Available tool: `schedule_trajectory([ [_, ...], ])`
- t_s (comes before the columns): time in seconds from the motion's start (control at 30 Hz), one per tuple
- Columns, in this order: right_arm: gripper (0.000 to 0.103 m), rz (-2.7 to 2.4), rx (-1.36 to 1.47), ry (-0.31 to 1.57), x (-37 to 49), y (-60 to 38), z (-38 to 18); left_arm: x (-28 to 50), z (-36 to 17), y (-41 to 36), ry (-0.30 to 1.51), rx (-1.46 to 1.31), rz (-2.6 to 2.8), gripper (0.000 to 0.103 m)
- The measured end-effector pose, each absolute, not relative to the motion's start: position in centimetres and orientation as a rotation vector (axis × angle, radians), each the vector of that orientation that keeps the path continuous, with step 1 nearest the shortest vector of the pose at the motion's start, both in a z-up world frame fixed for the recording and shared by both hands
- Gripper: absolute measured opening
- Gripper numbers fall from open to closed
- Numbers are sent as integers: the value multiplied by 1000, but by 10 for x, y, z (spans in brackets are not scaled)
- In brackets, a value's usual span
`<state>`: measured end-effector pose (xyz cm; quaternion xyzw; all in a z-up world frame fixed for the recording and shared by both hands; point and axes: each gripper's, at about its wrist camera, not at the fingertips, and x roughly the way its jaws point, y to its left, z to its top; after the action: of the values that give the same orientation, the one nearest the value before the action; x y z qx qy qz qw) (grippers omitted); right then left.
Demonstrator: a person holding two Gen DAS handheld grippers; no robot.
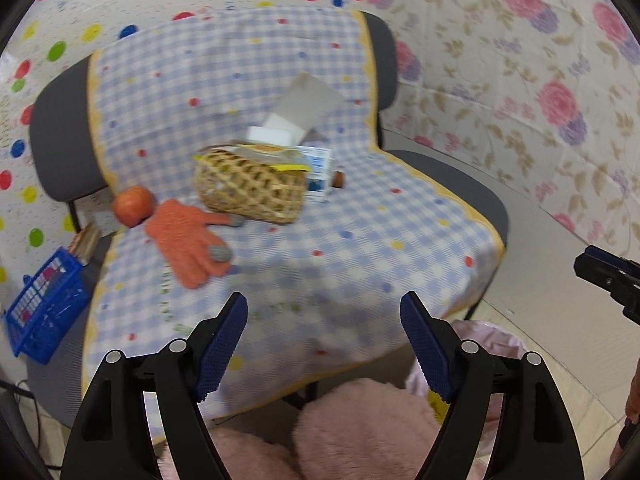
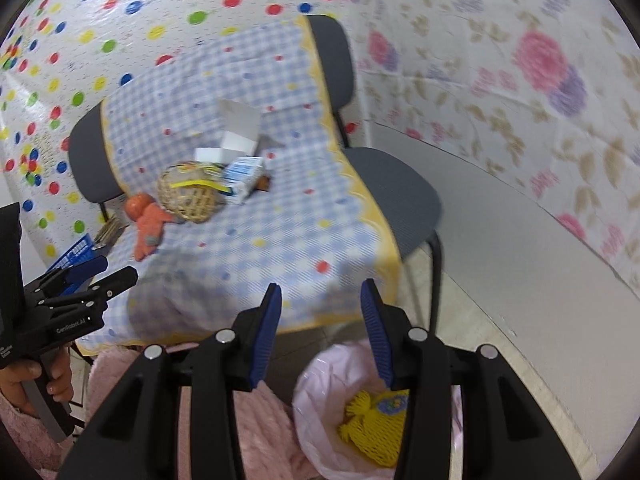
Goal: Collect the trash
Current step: 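Open both tools over the bin, dropping the net and paper bag, then grasp the yellow snack pouch with the right tool and lift it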
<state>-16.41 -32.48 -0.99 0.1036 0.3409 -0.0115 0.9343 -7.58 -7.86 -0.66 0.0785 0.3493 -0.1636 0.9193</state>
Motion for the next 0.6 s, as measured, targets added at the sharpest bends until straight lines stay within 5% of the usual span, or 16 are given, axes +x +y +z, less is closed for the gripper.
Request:
schedule_trajectory([
  [0.37, 60, 119, 116, 684, -91, -272, 11, -29, 27, -7, 680, 110, -154, 81],
  [0.6, 60, 183, 96, 653, -37, -251, 20, 4, 60, 11, 623, 104, -102, 83],
])
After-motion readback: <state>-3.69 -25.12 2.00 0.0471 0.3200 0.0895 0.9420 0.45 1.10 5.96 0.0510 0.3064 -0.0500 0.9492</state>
